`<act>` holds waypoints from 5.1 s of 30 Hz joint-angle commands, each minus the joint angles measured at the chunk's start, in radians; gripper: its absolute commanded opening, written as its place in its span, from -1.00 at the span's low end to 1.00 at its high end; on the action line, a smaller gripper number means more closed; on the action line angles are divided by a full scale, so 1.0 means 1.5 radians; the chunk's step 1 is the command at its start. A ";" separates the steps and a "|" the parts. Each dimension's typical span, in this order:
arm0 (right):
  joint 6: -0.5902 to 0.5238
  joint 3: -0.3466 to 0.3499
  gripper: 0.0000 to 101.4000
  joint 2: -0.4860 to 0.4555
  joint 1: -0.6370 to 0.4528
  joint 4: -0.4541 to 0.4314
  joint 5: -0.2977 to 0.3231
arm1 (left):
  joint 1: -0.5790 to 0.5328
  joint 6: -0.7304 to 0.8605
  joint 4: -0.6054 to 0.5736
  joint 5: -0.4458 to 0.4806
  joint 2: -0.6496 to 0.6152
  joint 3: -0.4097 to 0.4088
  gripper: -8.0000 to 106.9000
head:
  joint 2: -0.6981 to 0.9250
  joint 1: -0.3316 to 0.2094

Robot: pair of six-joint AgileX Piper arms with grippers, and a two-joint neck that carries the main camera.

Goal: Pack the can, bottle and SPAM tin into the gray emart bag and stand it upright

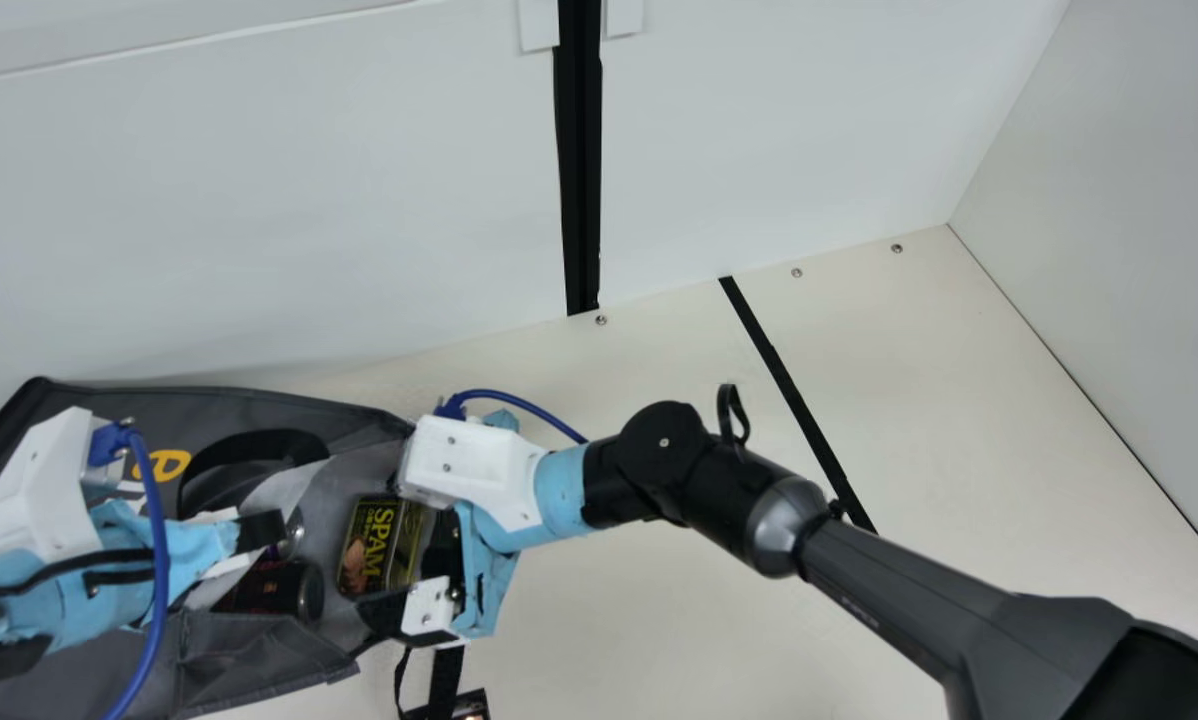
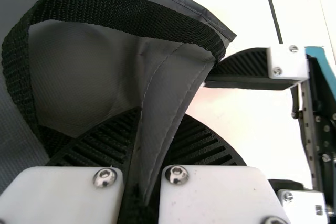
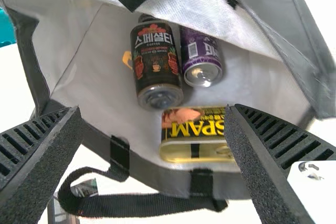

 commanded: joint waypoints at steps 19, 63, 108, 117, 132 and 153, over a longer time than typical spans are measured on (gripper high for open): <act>0.004 0.049 0.87 -0.102 -0.100 -0.053 0.074 | 0.000 0.000 0.000 0.000 0.000 0.000 -1.00 | -0.002 -0.015; 0.168 0.112 0.87 -0.324 -0.410 -0.254 0.095 | 0.000 0.000 0.000 0.000 0.000 0.000 -1.00 | -0.002 -0.015; 0.782 0.034 0.87 -0.465 -0.514 -0.783 0.137 | 0.000 0.000 0.000 0.000 0.000 0.000 -1.00 | -0.002 -0.015; 0.903 0.002 0.87 -0.479 -0.489 -0.836 0.199 | 0.000 0.000 0.000 0.000 0.000 0.000 -1.00 | -0.002 -0.015; 1.036 -0.050 0.87 -0.513 -0.445 -0.894 0.300 | 0.000 0.000 0.000 0.000 0.000 0.000 -1.00 | -0.002 -0.015; 1.079 -0.030 0.87 -0.558 -0.442 -0.899 0.324 | 0.000 0.000 0.000 0.000 0.000 0.000 -1.00 | -0.002 -0.015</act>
